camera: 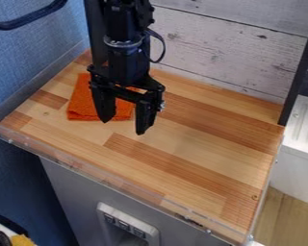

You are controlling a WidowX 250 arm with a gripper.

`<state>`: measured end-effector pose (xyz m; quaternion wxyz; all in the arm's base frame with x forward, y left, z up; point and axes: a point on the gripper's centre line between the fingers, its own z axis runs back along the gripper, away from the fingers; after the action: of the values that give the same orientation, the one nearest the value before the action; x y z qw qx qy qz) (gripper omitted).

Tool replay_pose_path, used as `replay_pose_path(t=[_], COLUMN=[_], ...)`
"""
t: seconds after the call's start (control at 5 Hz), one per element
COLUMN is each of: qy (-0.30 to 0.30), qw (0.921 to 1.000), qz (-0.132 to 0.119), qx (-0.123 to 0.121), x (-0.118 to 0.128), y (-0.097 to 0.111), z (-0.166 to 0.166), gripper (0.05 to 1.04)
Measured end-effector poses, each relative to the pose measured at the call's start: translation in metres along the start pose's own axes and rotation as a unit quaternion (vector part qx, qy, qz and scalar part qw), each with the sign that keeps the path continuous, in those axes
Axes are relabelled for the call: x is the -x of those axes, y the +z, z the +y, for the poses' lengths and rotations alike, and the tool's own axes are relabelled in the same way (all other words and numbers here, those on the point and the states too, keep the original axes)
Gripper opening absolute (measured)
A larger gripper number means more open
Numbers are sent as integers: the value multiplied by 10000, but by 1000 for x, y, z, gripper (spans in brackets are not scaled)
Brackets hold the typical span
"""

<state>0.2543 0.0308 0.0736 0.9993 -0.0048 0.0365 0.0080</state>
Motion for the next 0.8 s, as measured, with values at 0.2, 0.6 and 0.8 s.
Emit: replay_pose_path(t=[0.2, 0.6, 0.8], qy=[88, 397, 511], qw=[10000, 9989, 9979], qz=[40, -225, -387], qx=[6, -96, -118], x=[2, 0, -4], y=[-5, -6, -2], z=[-21, -83, -109], gripper=[997, 1000, 1000])
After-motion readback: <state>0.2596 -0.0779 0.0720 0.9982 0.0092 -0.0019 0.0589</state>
